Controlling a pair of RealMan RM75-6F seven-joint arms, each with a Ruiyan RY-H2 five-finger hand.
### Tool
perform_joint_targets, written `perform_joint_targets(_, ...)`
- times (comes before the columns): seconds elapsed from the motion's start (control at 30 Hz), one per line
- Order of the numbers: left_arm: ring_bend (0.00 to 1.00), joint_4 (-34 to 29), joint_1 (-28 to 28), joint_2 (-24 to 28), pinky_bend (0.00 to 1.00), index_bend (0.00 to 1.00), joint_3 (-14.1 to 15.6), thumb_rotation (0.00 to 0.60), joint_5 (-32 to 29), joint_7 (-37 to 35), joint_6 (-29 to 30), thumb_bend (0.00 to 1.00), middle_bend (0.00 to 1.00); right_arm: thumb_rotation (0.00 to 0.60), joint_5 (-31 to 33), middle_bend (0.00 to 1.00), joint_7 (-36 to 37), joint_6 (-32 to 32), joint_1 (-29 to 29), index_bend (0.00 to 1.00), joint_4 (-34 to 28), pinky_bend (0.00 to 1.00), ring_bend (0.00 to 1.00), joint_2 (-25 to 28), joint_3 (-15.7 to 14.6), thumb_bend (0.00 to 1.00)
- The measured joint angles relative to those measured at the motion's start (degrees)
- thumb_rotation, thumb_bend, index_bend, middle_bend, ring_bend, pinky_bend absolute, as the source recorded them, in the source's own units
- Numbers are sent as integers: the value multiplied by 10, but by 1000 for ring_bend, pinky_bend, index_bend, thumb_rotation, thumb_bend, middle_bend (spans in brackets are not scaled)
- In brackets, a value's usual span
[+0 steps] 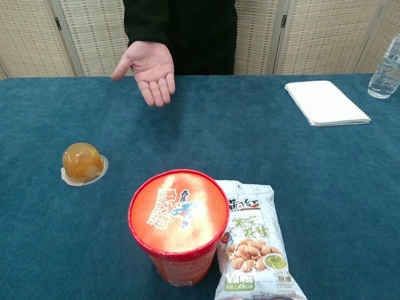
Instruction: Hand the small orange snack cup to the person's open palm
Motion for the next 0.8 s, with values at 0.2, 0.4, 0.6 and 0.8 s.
perform_joint_targets(0.2, 119, 8, -78, -2, 282, 135, -18, 600, -11, -46, -103, 135, 104, 600, -13, 0, 14, 24, -11, 0, 1, 0, 0, 4, -1, 284)
perform_joint_targets(0.4, 120, 49, -145, -35, 287, 141, -40, 600, -34, -60, -177, 135, 115, 600, -35, 0, 39, 56, -27, 0, 3, 0, 0, 11, -4, 284)
perform_joint_targets(0.6, 141, 108, -186, -76, 295, 161, -49, 600, -53, -81, -226, 135, 143, 600, -36, 0, 56, 73, -37, 0, 8, 0, 0, 16, -1, 284)
perform_joint_targets(0.8, 178, 181, -218, -119, 326, 212, -50, 600, -58, -116, -253, 135, 194, 600, -34, 0, 67, 82, -42, 0, 11, 0, 0, 19, 5, 284)
